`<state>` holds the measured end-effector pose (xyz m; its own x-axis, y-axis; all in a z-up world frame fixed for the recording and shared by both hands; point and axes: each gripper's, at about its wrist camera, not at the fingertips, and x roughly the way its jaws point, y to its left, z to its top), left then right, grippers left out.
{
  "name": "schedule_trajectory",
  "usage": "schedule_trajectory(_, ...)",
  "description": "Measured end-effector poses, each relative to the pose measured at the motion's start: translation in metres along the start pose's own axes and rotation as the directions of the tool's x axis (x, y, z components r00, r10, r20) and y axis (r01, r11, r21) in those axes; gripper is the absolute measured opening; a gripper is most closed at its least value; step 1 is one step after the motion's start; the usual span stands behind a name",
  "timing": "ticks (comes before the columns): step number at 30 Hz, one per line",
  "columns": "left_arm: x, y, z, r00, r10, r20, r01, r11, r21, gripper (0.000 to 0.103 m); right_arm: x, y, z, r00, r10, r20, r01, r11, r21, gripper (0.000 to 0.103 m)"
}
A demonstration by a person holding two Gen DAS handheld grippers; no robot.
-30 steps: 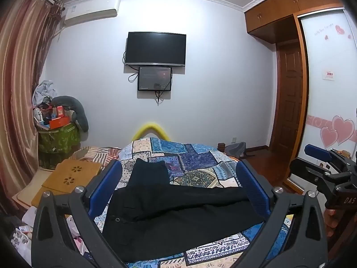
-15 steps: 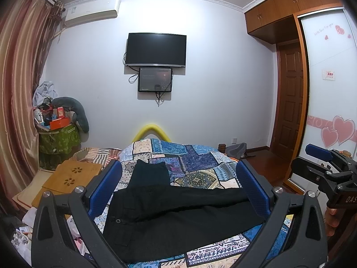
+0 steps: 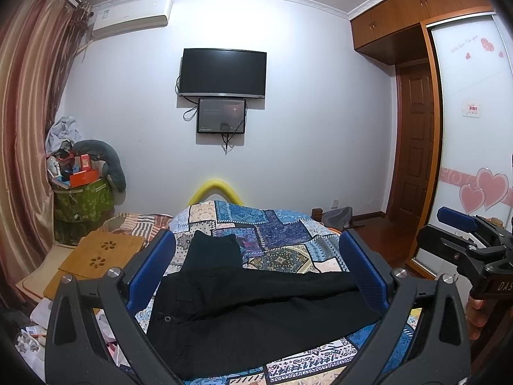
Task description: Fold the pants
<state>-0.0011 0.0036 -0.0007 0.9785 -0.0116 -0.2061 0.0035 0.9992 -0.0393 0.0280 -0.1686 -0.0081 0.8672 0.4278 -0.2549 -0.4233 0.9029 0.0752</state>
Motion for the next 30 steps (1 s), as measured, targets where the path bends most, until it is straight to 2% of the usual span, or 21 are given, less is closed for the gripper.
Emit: schedule_trajectory(30, 0.0034, 0.0036, -0.0030, 1.000, -0.012, 0.004, 0.012, 1.000, -0.011, 0.103, 0.0049, -0.0008, -0.0005, 1.000, 0.005, -0.009, -0.005, 1.000, 0.003, 0.103)
